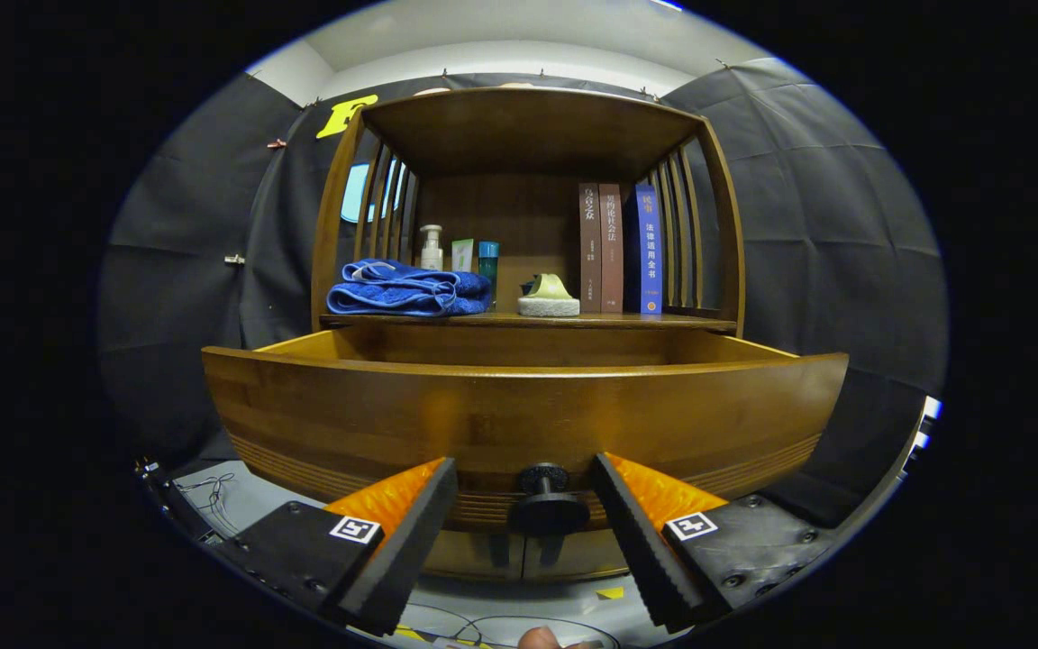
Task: Pull open the drawer, take out the items inside it, and place them on the countertop above the cabinet.
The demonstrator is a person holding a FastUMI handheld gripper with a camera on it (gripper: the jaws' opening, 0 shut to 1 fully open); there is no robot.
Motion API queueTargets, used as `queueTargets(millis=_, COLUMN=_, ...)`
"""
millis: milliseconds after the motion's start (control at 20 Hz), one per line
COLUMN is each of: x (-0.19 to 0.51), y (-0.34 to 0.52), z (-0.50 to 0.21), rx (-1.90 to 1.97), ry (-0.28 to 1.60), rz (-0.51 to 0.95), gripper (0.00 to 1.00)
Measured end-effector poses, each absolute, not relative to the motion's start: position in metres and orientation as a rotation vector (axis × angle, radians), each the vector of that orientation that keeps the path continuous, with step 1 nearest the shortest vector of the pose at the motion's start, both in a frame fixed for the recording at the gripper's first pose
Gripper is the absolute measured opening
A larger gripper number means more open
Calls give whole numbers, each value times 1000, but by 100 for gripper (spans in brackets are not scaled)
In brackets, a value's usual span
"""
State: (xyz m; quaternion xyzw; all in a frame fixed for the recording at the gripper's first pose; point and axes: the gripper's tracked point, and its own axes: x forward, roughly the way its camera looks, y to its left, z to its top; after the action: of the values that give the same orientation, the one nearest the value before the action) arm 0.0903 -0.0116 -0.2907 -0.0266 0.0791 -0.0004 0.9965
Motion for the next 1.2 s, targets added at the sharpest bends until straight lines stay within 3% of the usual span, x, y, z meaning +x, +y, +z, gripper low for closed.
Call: queueTargets(millis=1200, x=245, y=-9, z=-291, rx=-54, ry=196, rz=-5, gripper=100)
